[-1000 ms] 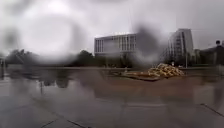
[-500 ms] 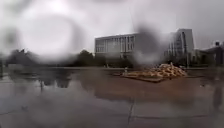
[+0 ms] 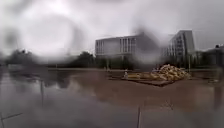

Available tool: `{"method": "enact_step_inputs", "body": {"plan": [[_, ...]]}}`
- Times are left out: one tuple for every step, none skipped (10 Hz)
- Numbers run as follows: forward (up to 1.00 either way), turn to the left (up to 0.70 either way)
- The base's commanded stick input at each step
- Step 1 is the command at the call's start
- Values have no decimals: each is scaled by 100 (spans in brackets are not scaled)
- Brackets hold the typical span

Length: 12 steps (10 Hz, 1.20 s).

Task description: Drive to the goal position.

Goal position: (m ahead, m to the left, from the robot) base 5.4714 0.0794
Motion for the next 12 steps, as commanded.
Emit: {"method": "enact_step_inputs", "body": {"plan": [[70,0],[70,0],[70,0],[70,0],[70,0],[70,0],[70,0],[70,0],[70,0],[70,0],[70,0],[70,0]]}}
